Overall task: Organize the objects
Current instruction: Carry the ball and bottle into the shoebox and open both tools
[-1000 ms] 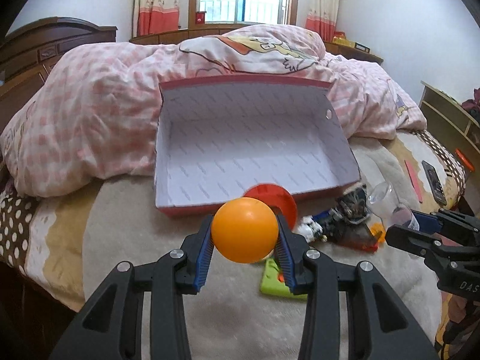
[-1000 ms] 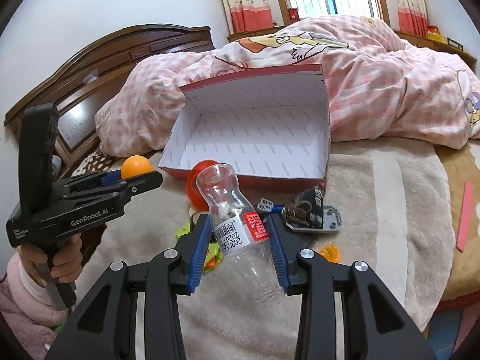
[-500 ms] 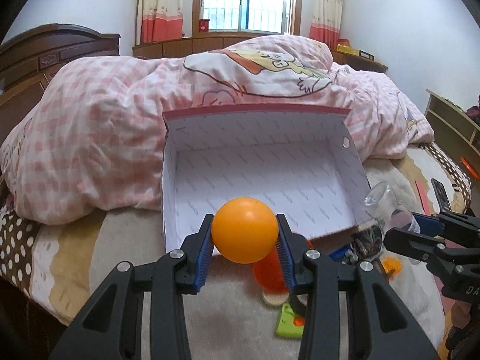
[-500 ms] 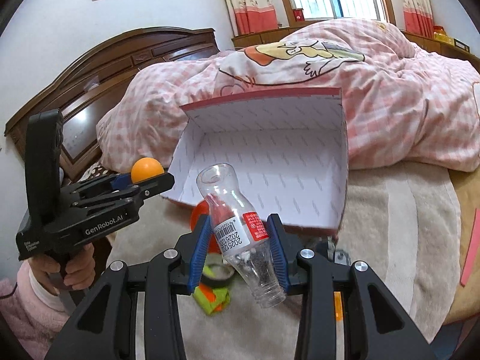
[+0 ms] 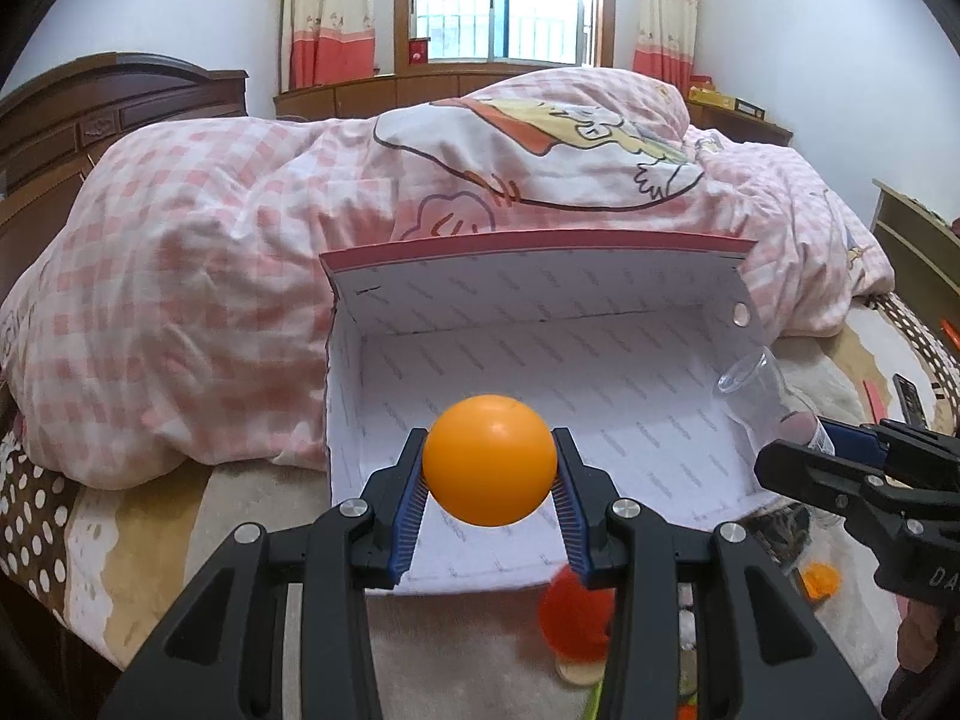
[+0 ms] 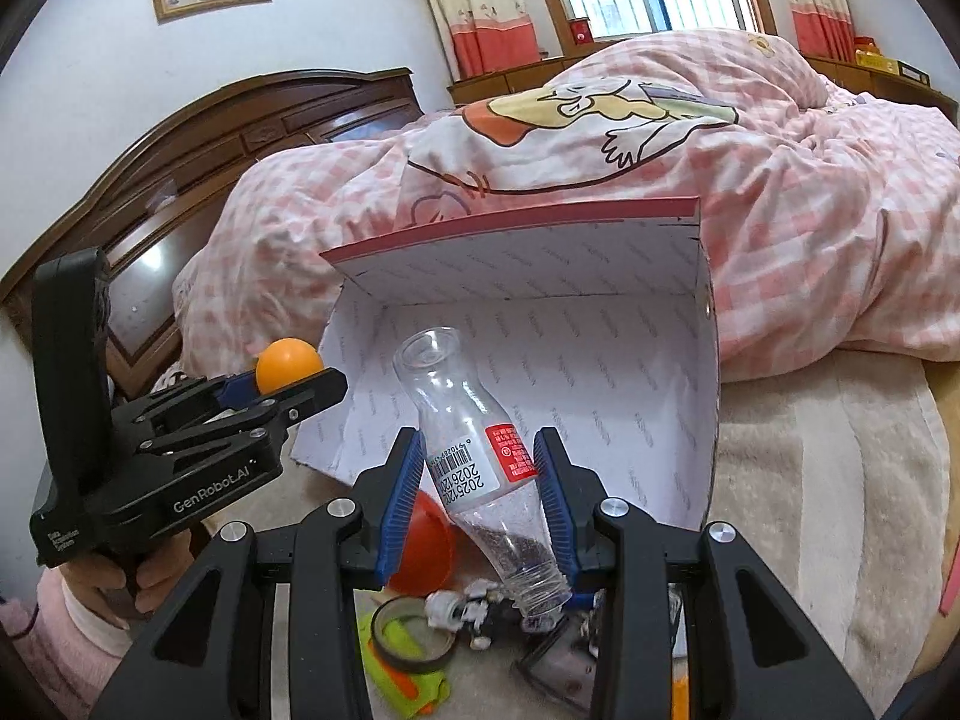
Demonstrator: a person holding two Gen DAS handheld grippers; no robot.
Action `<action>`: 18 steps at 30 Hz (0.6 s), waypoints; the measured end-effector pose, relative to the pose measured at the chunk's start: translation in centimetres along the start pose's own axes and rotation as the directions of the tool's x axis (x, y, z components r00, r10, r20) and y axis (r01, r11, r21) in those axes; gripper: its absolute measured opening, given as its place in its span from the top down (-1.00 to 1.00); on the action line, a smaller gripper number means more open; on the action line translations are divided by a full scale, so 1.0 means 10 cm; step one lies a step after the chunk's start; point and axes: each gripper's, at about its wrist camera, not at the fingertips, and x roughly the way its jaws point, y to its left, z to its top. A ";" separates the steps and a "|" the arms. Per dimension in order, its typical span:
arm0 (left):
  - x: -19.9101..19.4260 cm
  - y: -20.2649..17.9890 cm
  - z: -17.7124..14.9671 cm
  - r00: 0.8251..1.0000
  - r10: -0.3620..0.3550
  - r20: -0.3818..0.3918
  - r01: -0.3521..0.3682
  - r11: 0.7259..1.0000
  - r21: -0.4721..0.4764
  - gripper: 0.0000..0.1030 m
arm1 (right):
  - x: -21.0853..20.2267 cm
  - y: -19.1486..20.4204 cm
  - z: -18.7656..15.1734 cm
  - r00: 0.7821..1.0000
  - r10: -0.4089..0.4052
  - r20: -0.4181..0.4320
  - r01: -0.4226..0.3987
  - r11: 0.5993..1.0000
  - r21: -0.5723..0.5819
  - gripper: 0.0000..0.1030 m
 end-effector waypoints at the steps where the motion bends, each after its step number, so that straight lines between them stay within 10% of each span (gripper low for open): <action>1: 0.03 0.01 0.01 1.000 0.003 -0.003 -0.003 1.000 -0.001 0.25 | 0.02 -0.01 0.01 1.000 -0.001 -0.002 0.001 1.000 0.000 0.24; 18: 0.59 0.07 0.07 0.997 0.045 -0.061 -0.045 0.999 0.002 0.25 | 0.52 -0.17 0.11 0.998 -0.039 -0.049 0.040 0.999 0.020 0.24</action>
